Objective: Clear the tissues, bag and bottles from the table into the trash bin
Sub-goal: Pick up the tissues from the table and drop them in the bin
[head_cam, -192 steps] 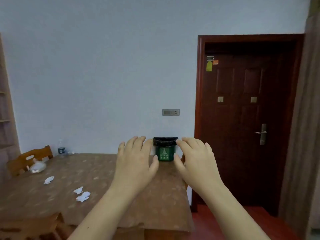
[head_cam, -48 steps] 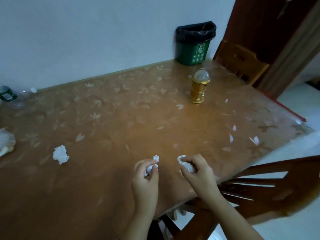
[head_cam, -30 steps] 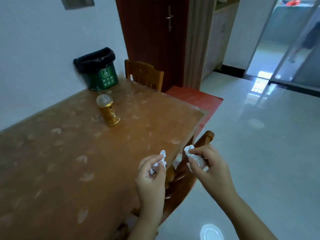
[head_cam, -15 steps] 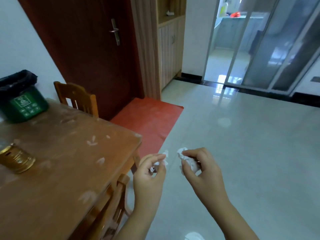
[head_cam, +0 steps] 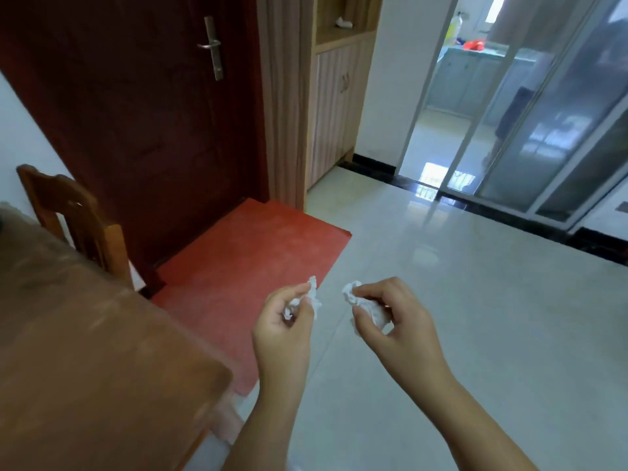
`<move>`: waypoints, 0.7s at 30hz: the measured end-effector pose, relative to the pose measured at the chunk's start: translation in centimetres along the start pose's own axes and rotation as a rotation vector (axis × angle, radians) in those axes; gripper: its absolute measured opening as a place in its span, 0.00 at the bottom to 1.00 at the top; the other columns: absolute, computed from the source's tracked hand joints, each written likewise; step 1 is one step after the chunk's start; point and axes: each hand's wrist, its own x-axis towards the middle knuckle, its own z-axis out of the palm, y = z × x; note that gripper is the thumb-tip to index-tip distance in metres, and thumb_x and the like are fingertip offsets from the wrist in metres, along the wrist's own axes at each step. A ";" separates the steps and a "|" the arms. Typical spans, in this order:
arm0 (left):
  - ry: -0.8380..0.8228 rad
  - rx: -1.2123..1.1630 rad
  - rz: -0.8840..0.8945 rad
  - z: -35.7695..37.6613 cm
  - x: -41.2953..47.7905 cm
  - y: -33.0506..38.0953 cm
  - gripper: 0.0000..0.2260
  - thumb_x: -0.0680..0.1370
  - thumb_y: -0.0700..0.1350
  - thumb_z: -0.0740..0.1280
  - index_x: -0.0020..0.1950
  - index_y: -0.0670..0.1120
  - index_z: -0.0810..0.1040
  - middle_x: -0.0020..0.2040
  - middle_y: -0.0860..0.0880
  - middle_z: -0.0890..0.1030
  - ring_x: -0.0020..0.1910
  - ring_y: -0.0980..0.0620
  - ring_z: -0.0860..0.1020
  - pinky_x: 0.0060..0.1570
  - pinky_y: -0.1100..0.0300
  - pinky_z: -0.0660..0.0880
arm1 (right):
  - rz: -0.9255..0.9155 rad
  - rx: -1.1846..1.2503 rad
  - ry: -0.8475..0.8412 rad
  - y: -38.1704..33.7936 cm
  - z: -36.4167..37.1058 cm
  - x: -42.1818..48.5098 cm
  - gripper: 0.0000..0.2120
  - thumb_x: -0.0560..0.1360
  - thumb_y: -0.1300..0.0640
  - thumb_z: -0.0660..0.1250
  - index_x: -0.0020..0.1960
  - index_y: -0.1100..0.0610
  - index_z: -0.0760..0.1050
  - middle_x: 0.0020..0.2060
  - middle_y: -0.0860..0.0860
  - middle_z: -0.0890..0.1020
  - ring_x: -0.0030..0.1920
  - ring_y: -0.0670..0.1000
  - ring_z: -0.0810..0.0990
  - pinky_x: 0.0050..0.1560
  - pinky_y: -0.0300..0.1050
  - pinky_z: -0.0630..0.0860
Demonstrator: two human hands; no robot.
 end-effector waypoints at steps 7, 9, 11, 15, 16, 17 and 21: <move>0.051 -0.022 0.030 3.9 11.5 0.0 0.18 0.73 0.29 0.64 0.38 0.53 0.81 0.46 0.48 0.81 0.39 0.58 0.81 0.34 0.68 0.76 | -0.022 0.024 -0.031 4.6 3.1 12.1 0.09 0.67 0.61 0.65 0.44 0.49 0.76 0.40 0.44 0.78 0.43 0.39 0.76 0.42 0.26 0.68; 0.076 -0.010 0.019 4.9 14.0 -0.6 0.17 0.73 0.29 0.64 0.39 0.52 0.81 0.47 0.45 0.81 0.39 0.58 0.81 0.34 0.68 0.77 | -0.013 0.070 -0.044 6.1 4.1 15.0 0.09 0.67 0.60 0.65 0.44 0.48 0.76 0.44 0.42 0.77 0.45 0.40 0.77 0.42 0.27 0.69; 0.103 0.016 0.023 6.0 16.7 -1.3 0.16 0.73 0.29 0.64 0.39 0.50 0.81 0.48 0.44 0.81 0.38 0.59 0.81 0.34 0.69 0.76 | -0.024 0.094 -0.058 7.6 5.2 18.2 0.09 0.68 0.60 0.66 0.45 0.48 0.76 0.46 0.42 0.76 0.45 0.40 0.77 0.42 0.27 0.69; 0.174 0.059 0.039 9.0 23.5 -1.9 0.14 0.73 0.29 0.64 0.41 0.47 0.80 0.47 0.44 0.81 0.38 0.63 0.80 0.32 0.74 0.73 | -0.058 0.139 -0.106 11.0 7.5 25.9 0.09 0.67 0.61 0.66 0.45 0.49 0.77 0.40 0.42 0.78 0.44 0.40 0.76 0.42 0.26 0.68; 0.196 0.073 0.048 9.8 25.4 -2.0 0.13 0.73 0.29 0.64 0.41 0.46 0.81 0.47 0.44 0.81 0.38 0.63 0.80 0.32 0.74 0.73 | -0.068 0.145 -0.125 11.8 8.0 28.0 0.09 0.67 0.62 0.67 0.45 0.50 0.77 0.41 0.42 0.78 0.45 0.40 0.76 0.42 0.26 0.68; 0.216 0.081 0.054 10.7 27.3 -1.9 0.13 0.73 0.29 0.64 0.41 0.46 0.81 0.47 0.44 0.81 0.39 0.62 0.80 0.32 0.73 0.74 | -0.084 0.142 -0.146 12.5 8.4 30.1 0.10 0.68 0.63 0.68 0.45 0.51 0.77 0.41 0.44 0.78 0.45 0.41 0.76 0.42 0.26 0.67; 0.266 0.050 0.084 13.8 34.4 -0.7 0.11 0.73 0.30 0.64 0.44 0.44 0.81 0.47 0.44 0.82 0.39 0.59 0.81 0.33 0.71 0.75 | -0.221 0.121 -0.194 13.4 10.0 39.0 0.07 0.69 0.64 0.68 0.45 0.55 0.77 0.41 0.46 0.78 0.45 0.39 0.75 0.45 0.26 0.66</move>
